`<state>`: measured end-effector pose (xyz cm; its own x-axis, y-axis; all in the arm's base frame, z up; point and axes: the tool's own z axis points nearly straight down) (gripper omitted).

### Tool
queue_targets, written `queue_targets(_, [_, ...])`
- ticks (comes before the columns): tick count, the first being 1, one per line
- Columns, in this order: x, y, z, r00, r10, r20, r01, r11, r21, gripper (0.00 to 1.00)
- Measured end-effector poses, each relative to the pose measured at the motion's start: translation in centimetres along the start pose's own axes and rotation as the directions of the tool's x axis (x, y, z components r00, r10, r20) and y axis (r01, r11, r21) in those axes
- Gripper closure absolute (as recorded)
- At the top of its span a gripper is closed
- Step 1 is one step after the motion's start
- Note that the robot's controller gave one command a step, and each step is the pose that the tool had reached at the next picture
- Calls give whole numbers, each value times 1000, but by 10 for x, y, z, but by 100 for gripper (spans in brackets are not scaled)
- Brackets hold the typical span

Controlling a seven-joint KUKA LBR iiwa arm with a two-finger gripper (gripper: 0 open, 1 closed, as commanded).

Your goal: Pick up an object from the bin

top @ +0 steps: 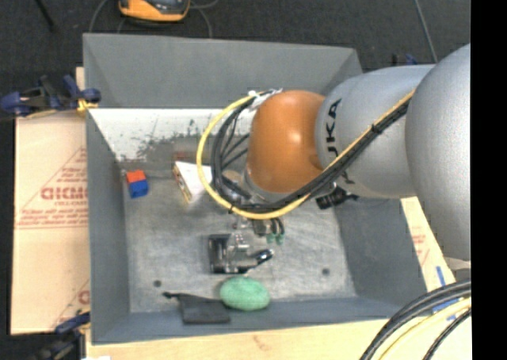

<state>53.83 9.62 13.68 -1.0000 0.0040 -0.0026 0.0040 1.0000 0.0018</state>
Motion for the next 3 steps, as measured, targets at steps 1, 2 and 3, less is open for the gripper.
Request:
queue_targets(1, [0,0,0,1000,0,0,0,1000,0,0])
queue_targets(2, [-15,-7,64,996,-88,-2,88,996,0,100])
queue_targets(3, [-15,-7,64,996,-87,-2,87,996,0,100])
